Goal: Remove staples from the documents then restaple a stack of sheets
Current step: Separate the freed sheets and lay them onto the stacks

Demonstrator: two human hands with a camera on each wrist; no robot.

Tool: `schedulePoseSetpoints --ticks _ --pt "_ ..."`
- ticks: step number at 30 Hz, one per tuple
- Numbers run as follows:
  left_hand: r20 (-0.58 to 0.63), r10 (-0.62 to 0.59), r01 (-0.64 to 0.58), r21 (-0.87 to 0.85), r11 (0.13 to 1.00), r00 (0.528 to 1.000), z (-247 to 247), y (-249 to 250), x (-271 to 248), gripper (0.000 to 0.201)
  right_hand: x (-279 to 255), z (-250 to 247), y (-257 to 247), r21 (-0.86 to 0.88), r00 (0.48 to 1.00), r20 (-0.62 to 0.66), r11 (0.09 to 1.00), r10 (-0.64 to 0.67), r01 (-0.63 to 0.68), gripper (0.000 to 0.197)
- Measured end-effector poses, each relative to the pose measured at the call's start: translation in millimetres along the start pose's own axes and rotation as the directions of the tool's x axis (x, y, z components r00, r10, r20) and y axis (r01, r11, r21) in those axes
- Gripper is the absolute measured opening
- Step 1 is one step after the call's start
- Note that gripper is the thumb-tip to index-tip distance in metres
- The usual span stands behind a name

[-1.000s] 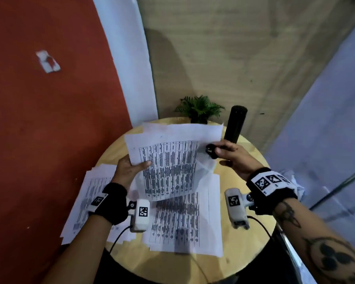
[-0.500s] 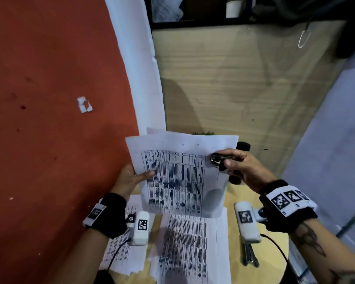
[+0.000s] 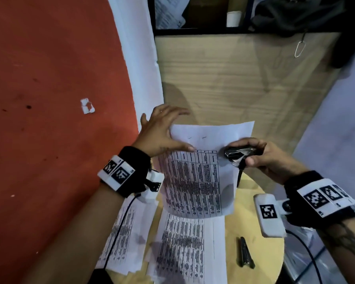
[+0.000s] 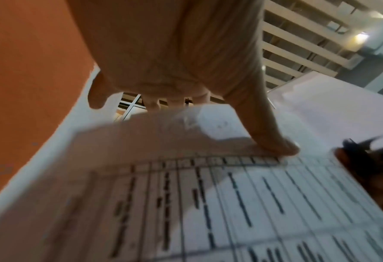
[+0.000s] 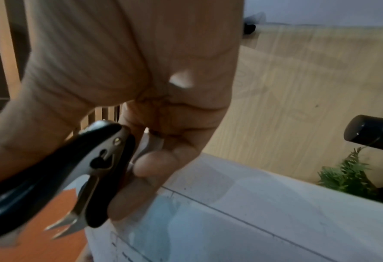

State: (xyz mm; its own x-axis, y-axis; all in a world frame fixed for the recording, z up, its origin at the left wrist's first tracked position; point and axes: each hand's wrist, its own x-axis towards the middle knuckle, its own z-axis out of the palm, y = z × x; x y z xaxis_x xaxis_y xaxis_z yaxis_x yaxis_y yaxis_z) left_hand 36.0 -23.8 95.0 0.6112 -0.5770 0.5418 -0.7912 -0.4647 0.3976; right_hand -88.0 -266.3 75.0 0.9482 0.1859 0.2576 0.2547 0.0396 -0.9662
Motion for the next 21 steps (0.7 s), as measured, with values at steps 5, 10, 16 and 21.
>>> schedulePoseSetpoints --ticks 5,10,16,21 --pt "0.217 0.038 0.061 -0.433 0.899 0.975 -5 9 2 0.025 -7 -1 -6 0.037 0.996 -0.081 0.999 -0.031 0.034 0.063" --pt "0.225 0.004 0.114 -0.51 0.853 0.974 -4 13 -6 0.008 -6 5 11 0.151 0.945 -0.326 0.987 0.0 0.052 0.059" --pt "0.188 -0.041 0.132 -0.501 0.855 0.981 -7 11 -10 0.016 2 19 17 0.398 0.71 -0.703 0.852 0.044 0.341 0.037" --pt "0.161 -0.061 0.125 -0.428 0.895 0.985 -7 12 -9 0.01 6 48 4 -0.035 0.692 -0.677 0.949 -0.253 0.313 0.035"
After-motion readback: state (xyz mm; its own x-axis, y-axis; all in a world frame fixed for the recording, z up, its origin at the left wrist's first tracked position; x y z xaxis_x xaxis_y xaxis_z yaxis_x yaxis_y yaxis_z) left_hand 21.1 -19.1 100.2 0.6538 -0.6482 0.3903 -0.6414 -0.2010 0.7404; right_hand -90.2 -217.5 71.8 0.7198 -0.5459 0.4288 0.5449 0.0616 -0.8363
